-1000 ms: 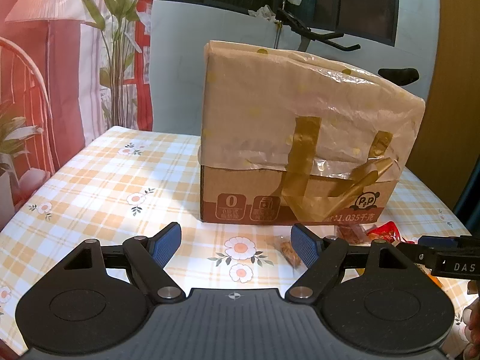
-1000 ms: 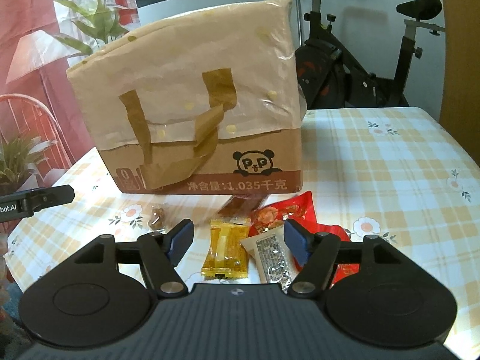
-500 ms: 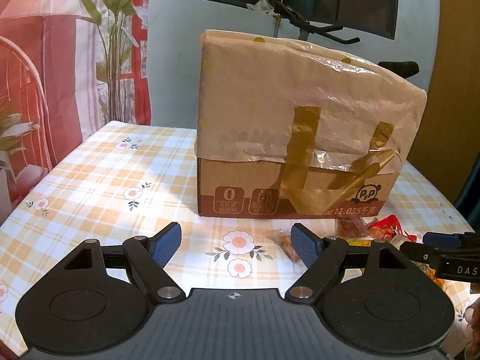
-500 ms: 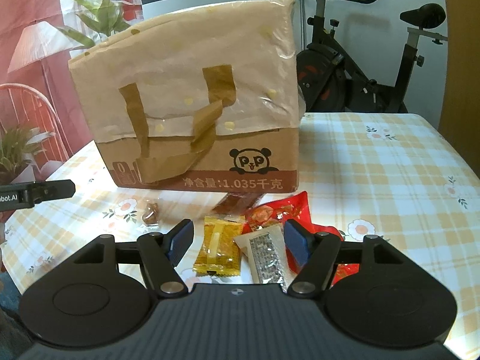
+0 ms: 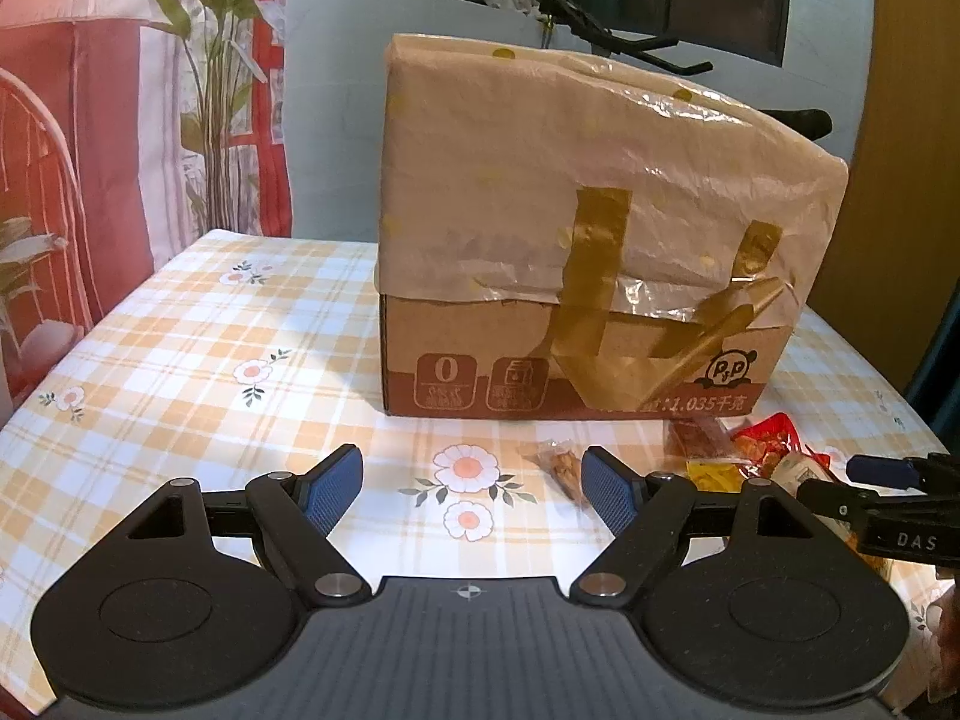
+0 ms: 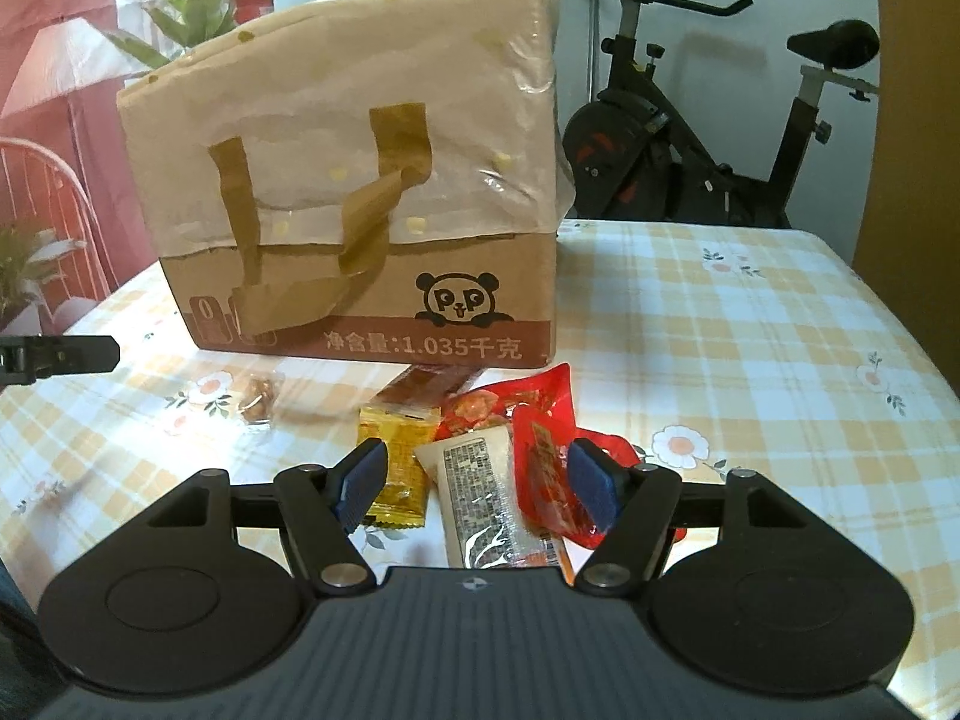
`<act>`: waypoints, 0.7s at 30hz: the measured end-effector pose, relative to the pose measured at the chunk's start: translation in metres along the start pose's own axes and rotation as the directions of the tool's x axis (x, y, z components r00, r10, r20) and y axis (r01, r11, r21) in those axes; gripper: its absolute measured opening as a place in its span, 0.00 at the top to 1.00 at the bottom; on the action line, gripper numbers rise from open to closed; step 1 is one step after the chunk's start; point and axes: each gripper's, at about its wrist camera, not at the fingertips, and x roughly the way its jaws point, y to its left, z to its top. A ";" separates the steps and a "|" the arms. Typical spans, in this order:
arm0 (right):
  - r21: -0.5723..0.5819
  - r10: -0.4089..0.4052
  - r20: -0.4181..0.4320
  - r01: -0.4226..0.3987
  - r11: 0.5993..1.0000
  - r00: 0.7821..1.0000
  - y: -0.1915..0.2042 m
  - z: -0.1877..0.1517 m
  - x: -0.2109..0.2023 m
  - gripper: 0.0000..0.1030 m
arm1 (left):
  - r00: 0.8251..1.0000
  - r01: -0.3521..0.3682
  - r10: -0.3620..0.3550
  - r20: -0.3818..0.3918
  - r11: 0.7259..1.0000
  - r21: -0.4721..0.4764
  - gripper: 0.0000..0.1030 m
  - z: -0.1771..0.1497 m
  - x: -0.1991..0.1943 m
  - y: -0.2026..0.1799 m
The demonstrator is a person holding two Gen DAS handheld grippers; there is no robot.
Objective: Organize snacks
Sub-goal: 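Grasp the long printed stick packet with the right gripper while the left gripper grasps the clear brown-snack packet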
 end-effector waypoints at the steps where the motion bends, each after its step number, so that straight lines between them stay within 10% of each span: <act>1: -0.005 -0.004 -0.004 0.004 1.000 1.000 0.000 0.000 0.001 0.33 | 1.000 0.003 -0.003 -0.003 1.000 -0.001 0.21 -0.001 0.000 0.000; 12: -0.052 0.128 -0.004 -0.128 0.990 0.992 0.015 -0.002 -0.003 0.44 | 1.000 0.017 -0.017 -0.012 1.000 -0.001 0.21 -0.002 0.001 -0.001; 21: 0.002 0.013 -0.005 -0.013 1.000 1.000 -0.002 -0.003 0.001 0.45 | 1.000 0.021 -0.021 -0.014 1.000 -0.001 0.21 -0.003 0.001 -0.001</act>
